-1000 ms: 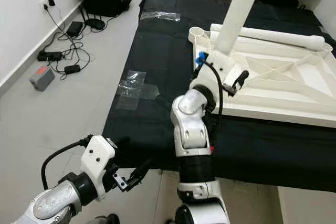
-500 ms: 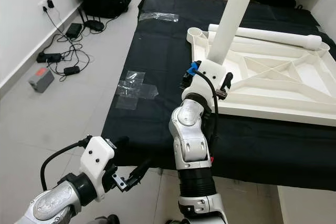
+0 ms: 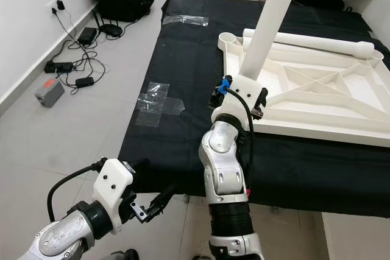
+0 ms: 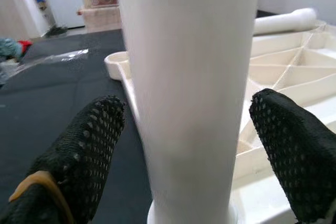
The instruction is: Building children table
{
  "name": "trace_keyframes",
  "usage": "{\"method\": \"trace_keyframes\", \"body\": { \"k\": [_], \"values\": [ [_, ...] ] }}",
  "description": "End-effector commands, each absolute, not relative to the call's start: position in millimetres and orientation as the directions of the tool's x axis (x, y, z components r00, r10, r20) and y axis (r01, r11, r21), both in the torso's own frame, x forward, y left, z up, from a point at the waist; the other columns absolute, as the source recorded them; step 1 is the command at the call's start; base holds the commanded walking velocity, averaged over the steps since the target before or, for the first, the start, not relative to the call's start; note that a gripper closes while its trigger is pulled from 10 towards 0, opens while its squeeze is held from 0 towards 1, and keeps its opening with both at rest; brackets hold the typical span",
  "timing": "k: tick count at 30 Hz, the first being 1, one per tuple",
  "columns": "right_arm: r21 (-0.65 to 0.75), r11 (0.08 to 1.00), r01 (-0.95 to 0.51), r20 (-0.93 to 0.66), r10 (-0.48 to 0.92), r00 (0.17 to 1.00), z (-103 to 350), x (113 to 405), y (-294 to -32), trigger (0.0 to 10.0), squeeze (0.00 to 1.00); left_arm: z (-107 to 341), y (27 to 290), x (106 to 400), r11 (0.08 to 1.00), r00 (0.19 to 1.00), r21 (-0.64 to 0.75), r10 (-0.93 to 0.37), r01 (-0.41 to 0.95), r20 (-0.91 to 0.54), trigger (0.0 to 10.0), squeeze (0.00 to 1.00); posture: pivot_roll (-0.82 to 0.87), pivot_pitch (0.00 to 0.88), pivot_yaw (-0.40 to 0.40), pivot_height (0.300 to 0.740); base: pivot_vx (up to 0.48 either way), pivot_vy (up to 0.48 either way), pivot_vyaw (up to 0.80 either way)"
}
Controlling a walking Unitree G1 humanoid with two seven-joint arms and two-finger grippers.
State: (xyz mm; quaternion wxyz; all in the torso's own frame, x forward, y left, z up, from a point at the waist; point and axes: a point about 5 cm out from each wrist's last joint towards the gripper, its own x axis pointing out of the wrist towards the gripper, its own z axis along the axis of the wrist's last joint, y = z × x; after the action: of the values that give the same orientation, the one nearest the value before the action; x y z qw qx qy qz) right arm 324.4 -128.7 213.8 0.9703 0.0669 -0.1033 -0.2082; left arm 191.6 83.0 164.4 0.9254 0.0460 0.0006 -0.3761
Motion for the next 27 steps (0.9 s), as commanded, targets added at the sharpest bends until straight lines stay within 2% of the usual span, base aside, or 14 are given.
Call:
{"method": "trace_keyframes", "body": {
  "k": [1,18,27],
  "values": [
    [0.194,0.909,0.368,0.181,-0.402,0.897,213.7,321.7,-128.7,10.0,0.0,158.4,82.7,190.2,0.71,0.714,0.072,-0.698,0.7,-0.057,10.0,0.0,0.09,0.197,-0.044,0.74,0.0,0.0,0.0],
    [0.149,0.933,0.327,0.175,-0.35,0.92,204.7,319.4,-139.9,10.0,0.0,157.3,82.0,189.2,0.709,0.712,0.068,-0.699,0.702,-0.058,10.0,0.0,0.08,0.207,-0.039,0.74,0.0,0.0,0.0],
    [0.17,0.947,0.274,0.166,-0.302,0.939,201.7,314.7,-141.9,10.0,0.0,153.6,83.9,188.6,0.713,0.716,0.068,-0.694,0.698,-0.072,10.0,0.0,0.08,0.205,-0.036,0.74,0.0,0.0,0.0]
  ]
}}
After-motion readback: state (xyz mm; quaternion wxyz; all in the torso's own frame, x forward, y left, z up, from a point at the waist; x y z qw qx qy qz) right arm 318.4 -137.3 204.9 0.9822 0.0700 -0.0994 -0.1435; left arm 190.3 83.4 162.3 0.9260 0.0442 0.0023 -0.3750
